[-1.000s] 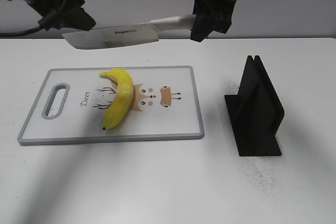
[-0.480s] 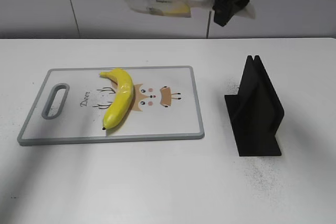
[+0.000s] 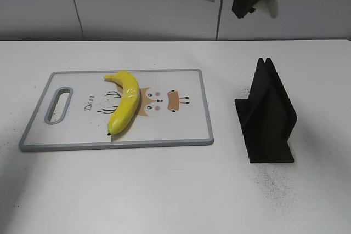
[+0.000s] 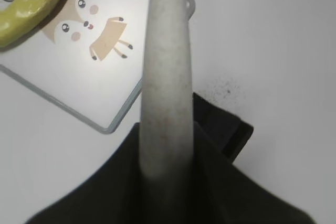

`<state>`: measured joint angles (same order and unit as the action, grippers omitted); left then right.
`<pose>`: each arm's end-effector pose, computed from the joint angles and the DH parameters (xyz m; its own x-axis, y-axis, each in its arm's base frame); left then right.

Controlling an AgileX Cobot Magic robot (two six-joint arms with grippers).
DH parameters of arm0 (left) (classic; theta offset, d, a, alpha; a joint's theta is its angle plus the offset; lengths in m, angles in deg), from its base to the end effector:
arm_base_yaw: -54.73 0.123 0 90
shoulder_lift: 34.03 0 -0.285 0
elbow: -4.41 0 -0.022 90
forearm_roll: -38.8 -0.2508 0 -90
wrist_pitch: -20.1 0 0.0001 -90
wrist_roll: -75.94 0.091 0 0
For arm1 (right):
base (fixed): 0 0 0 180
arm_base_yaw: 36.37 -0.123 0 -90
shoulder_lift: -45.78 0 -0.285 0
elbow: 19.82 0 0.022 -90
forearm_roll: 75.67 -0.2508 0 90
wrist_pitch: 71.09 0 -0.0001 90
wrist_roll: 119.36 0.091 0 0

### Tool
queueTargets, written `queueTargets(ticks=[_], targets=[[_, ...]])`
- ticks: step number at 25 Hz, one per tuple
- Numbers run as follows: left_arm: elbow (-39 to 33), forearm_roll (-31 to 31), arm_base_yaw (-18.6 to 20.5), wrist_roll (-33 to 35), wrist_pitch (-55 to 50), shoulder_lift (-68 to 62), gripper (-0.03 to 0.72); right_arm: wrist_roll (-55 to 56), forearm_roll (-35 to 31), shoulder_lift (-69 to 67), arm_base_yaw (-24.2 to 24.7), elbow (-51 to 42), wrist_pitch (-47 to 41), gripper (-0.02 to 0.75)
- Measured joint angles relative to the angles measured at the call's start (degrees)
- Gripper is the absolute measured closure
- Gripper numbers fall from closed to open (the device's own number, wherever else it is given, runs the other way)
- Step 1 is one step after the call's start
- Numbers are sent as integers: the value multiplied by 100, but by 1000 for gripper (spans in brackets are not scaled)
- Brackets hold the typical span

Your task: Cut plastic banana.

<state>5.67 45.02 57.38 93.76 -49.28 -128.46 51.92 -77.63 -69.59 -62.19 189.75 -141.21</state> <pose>0.3010 0.0047 0.3289 -0.9213 0.2255 -0.3166 0.2416 0.9703 -0.0119 0.3657 0.1802 0.3378 -0.7510 -0.5189 -0.4083 -0.5579 0.8295 -0.0281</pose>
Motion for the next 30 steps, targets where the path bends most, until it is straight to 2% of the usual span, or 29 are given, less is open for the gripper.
queueTargets(ticks=[4, 9, 18, 24, 30], targets=[[-239, 7, 5, -180, -17, 188, 133, 571, -35, 540, 0, -757, -2, 577], [-940, 153, 5, -210, -17, 826, 133, 1103, -54, 1260, 0, -1678, 74, 577], [-2333, 141, 5, -215, 247, 2518, 133, 2064, -65, 2636, 0, -3554, 1204, 577], [-3208, 141, 5, -215, 499, 3770, 133, 2586, 162, 3167, 0, -4320, 1615, 577], [-4049, 141, 5, -215, 688, 5205, 133, 3115, 467, 3377, 0, -4626, 1682, 577]])
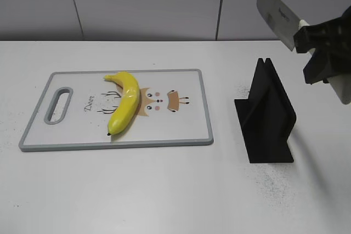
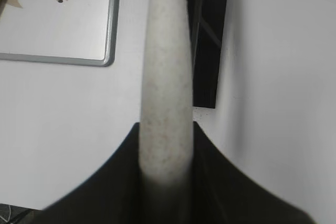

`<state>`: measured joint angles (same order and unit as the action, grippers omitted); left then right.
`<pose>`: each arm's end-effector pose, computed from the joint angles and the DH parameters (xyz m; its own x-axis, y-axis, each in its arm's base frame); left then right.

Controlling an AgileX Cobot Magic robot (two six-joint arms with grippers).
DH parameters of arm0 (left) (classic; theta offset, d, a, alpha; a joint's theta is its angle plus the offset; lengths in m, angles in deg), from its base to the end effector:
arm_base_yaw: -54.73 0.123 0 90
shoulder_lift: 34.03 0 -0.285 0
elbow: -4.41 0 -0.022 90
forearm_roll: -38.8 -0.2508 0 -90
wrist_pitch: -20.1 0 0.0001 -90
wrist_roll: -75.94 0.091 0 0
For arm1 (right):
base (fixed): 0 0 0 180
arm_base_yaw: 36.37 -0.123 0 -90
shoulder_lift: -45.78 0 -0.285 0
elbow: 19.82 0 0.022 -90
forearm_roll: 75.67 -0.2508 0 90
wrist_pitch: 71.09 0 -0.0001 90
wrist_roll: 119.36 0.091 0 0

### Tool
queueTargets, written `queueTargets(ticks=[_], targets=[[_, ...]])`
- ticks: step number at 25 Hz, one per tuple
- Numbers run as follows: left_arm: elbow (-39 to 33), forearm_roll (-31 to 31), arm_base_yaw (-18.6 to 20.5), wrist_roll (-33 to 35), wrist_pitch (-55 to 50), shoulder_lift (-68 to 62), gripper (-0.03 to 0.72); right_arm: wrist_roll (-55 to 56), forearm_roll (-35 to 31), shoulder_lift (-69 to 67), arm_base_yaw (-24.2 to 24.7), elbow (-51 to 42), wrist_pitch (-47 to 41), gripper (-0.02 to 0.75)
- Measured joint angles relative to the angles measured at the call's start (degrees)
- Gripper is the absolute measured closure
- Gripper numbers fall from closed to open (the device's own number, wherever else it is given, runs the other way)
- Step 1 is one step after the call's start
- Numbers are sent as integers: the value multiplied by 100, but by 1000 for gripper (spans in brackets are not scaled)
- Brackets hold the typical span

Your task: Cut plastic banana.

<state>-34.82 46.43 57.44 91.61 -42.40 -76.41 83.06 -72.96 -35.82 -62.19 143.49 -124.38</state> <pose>0.0879 -0.0066 0.3004 -0.7844 0.1718 -0.5960 0.1915 0.9810 0.0308 0.2292 0.1071 0.3106 -0.8886 -0.0358 -0.4572 -0.1106 0.9842 0.1380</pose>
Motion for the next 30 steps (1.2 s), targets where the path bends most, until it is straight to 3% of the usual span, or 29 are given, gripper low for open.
queueTargets(ticks=[6, 15, 21, 30], targets=[[-458, 0, 0, 0, -49, 1275, 133, 261, 102, 42, 0, -353, 133, 577], [-510, 0, -73, -48, -523, 2501, 133, 288, 113, 42, 0, -654, 257, 577], [-924, 0, -592, -58, -91, 2675, 133, 288, 118, 42, 0, -661, 365, 577], [-1089, 4, -411, -164, -50, 2683, 137, 299, 94, 42, 0, -703, 384, 577]])
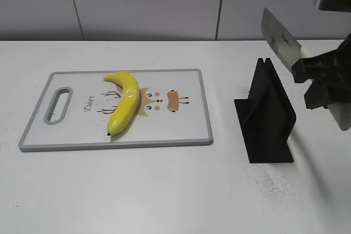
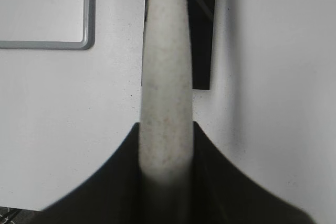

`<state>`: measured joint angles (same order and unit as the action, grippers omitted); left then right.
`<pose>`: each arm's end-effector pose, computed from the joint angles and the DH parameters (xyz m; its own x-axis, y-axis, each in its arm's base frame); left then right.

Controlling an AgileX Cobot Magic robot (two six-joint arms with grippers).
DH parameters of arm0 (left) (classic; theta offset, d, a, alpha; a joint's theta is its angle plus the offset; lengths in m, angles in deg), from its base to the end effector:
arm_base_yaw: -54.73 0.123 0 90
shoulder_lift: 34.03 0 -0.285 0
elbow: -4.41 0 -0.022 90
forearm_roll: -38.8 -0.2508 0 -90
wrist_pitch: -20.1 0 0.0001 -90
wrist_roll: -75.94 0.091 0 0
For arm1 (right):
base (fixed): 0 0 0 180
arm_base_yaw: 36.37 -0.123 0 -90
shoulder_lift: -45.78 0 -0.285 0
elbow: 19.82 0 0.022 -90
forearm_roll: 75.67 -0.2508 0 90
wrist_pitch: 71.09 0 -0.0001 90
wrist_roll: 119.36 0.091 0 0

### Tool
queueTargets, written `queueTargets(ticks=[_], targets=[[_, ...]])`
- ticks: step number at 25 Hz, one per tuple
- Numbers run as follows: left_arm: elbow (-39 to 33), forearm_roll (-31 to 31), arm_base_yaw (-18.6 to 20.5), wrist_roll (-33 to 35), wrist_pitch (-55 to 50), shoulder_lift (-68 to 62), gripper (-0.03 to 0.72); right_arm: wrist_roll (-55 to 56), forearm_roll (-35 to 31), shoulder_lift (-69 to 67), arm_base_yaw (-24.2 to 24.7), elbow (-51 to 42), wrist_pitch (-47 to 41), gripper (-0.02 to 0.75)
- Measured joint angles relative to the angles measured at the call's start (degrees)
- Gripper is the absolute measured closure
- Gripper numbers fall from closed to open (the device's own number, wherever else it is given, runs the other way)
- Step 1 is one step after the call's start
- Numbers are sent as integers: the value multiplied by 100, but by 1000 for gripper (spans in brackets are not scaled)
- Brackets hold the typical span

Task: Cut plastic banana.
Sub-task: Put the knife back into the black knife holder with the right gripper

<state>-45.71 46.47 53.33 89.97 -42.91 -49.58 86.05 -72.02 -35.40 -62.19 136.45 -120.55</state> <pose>0.0153 -0.0112 0.2665 -0.5900 0.1960 -0.7833 0.2291 0.9709 0.0704 0.2212 0.1021 0.2794 -0.9094 -0.0058 -0.4160 -0.0655 0.9894 0.1295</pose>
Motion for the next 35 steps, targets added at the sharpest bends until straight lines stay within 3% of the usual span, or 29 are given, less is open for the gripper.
queueTargets(ticks=[10, 35], targets=[[-11, 0, 89, -53, 31, 799, 137, 5, -1, 0, 0, -6, 78, 577], [-11, -5, 126, -85, 43, 801, 187, 11, -234, -983, 0, -6, 113, 577]])
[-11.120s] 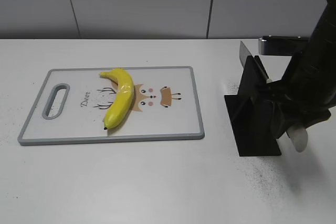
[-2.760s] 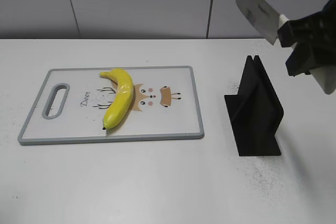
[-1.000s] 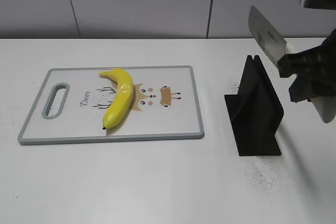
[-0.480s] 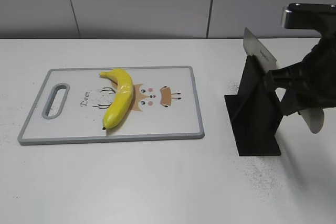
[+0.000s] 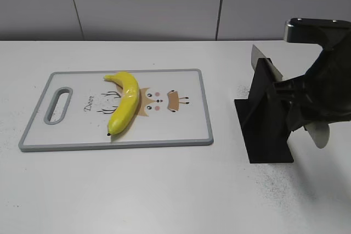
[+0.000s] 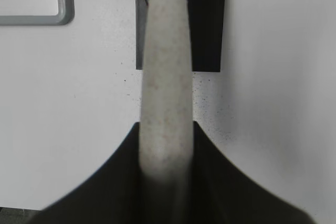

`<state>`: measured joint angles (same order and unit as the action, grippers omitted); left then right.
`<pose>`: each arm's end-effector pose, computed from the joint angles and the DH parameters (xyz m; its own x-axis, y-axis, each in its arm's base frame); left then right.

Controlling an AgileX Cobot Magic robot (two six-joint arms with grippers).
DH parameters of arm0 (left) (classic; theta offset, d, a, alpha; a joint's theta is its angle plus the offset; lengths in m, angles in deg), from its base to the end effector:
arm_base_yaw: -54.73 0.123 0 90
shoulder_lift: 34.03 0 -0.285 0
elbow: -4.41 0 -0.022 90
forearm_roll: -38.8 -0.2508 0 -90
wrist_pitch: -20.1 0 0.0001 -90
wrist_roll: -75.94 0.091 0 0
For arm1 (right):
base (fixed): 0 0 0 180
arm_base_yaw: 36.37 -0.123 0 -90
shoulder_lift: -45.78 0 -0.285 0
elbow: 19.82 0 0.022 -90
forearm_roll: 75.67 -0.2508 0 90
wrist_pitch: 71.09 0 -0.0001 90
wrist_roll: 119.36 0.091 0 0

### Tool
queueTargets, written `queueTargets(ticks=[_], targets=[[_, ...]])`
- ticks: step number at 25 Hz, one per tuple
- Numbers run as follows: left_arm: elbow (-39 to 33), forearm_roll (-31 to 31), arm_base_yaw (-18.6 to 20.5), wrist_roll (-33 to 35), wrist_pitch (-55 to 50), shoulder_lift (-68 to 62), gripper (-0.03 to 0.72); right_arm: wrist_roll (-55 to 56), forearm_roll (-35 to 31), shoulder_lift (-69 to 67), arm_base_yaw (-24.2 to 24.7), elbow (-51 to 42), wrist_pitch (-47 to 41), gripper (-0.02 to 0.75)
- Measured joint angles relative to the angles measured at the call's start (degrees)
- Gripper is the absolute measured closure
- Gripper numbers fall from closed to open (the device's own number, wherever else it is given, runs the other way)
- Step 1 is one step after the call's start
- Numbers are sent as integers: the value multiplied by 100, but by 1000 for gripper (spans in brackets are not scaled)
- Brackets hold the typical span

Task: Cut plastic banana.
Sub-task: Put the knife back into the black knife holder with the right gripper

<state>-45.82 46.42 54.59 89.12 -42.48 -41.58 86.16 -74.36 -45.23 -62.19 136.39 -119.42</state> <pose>-0.0040 -0.0107 0.2673 -0.4777 0.1677 -0.8624 0.1870 0.9785 0.0867 0.2421 0.1154 0.2356 -0.9627 -0.0025 -0.2707 -0.0325 0.9938 0.1062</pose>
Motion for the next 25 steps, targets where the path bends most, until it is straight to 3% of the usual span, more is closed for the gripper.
queueTargets(ticks=[7, 11, 14, 17, 25], targets=[[0, 0, 0, -5, 0, 0, 187, 0, -25, 0, 0, 0, -147, 545], [0, 0, 0, -5, 0, 0, 187, -6, -25, 0, 0, 0, -153, 379], [0, 0, 0, -5, 0, 0, 187, -110, -27, 0, 0, 0, -16, 210], [0, 0, 0, -5, 0, 0, 187, -339, -27, 13, 0, 76, 279, 101], [0, 0, 0, -5, 0, 0, 187, -2037, -27, 997, 0, 674, 689, 73]])
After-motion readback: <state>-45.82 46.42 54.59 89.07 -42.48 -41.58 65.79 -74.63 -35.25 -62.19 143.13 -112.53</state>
